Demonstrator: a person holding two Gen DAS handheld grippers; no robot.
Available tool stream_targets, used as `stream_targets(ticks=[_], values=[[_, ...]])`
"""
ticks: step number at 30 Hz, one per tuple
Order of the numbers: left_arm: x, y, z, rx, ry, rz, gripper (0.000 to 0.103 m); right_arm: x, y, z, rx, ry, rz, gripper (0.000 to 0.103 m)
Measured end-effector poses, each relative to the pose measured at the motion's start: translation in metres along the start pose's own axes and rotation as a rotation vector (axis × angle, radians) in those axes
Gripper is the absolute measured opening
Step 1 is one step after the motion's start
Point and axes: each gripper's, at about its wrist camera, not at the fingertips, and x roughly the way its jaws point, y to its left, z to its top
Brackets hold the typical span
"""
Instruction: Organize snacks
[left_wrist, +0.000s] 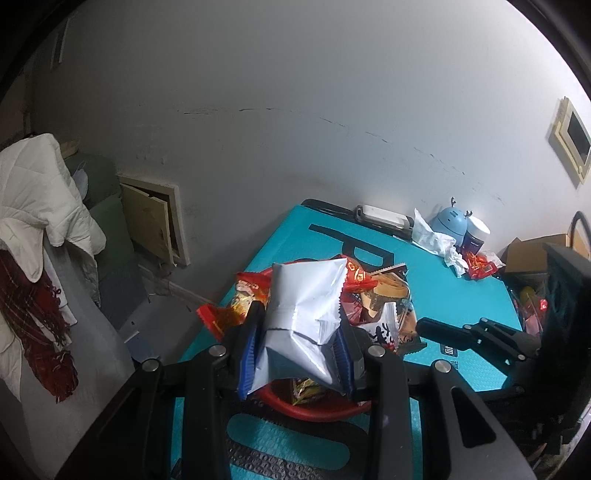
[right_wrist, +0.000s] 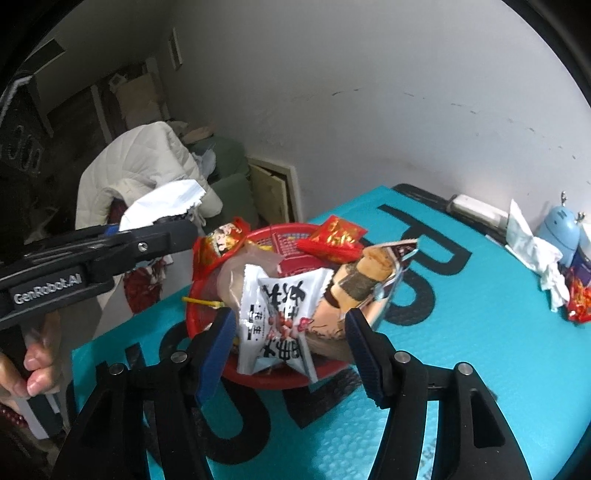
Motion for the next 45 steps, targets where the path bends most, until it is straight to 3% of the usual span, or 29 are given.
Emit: stream_targets(ticks=[12, 18, 21, 23, 25, 45], values=[[0.034, -0.027, 0.014, 0.079, 0.058, -0.033, 0.035, -0.013, -0.023, 0.004, 0.048, -0.029, -0.026, 0.061], [0.055, -0.033, 0.015, 0.084, 0.148, -0.09, 0.038, -0.015, -0.033, 0.006, 0.067, -0.034, -0.038, 0.061], [0.061, -0.036, 0.016, 0.102, 0.182, -0.058, 0.041, -0.015, -0.034, 0.006, 0.069, -0.032, -0.042, 0.062], [0.061, -0.036, 0.016, 0.104, 0.181, -0.033, 0.054, -0.015, -0.033, 0.006, 0.068, -0.031, -0.045, 0.061], [0.059, -0.033, 0.016, 0.093, 0.172, -0.029, 0.057, -0.016, -0.033, 0.006, 0.068, -0.031, -0.047, 0.061], [-0.001, -0.033, 0.022, 0.08, 0.071, -0.025, 0.057, -0.055, -0.014, 0.022, 0.027, -0.097, -0.077, 0.061]])
